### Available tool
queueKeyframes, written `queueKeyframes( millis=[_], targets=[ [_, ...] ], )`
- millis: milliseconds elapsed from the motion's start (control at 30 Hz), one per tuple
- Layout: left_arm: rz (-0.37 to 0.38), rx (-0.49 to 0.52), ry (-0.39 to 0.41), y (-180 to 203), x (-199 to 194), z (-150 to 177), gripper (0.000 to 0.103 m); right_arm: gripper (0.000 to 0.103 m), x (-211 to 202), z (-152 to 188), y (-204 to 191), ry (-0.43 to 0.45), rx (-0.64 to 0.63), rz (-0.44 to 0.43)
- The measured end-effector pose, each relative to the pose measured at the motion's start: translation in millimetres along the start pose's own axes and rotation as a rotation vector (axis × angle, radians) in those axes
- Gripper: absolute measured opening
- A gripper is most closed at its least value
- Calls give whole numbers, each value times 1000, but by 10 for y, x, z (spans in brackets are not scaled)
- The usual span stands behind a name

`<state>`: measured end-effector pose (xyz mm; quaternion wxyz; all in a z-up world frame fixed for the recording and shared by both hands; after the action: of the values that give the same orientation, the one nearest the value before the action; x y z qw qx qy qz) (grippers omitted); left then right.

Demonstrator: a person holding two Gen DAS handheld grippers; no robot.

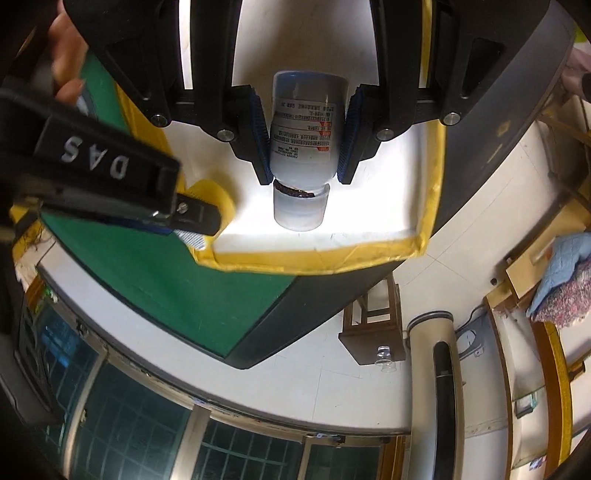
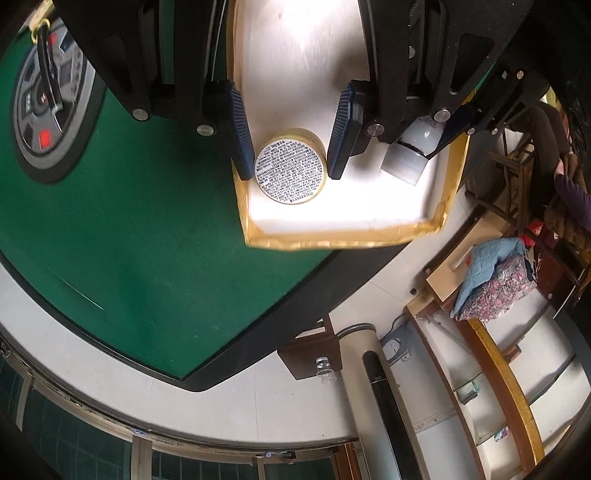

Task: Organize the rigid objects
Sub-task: 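Lower the tin and the bottle into the tray and open both grippers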

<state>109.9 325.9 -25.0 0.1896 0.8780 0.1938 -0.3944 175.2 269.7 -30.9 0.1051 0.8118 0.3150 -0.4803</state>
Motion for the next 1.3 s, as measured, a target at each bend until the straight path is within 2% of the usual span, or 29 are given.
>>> queueKeyframes(
  millis=[333, 500, 733, 933, 1067, 1167, 1300],
  targets=[
    [-26, 28, 1, 3, 223, -17, 34, 36, 134, -67, 100, -16, 50, -61],
    [-42, 34, 19, -8, 265, -55, 34, 36, 161, -110, 58, -17, 32, -52],
    [-8, 12, 3, -16, 214, -100, 34, 37, 68, -122, 122, -22, 41, -65],
    [34, -17, 65, -7, -170, -209, 34, 37, -232, -106, 164, 21, 43, -100],
    [76, -15, 127, 50, -600, -219, 34, 37, -630, 70, 239, 58, 51, -140],
    [105, 33, 155, 202, -922, -117, 34, 37, -927, 256, 294, 78, 42, -172],
    [176, 94, 159, 483, -1264, 179, 34, 37, -1289, 596, 439, 105, 62, -209]
  ],
)
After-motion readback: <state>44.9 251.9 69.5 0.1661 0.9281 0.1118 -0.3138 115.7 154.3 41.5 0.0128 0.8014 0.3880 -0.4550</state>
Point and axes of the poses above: each gripper's, at about its wrist camera, not at the fingertips, and x roughly the way its jaws point, y to its right, z to its underside, the point moved 8 cm from there along x, roughly the way its jaws point, and after that the axes turned 1 degree about -y, right-handed, at the moved point
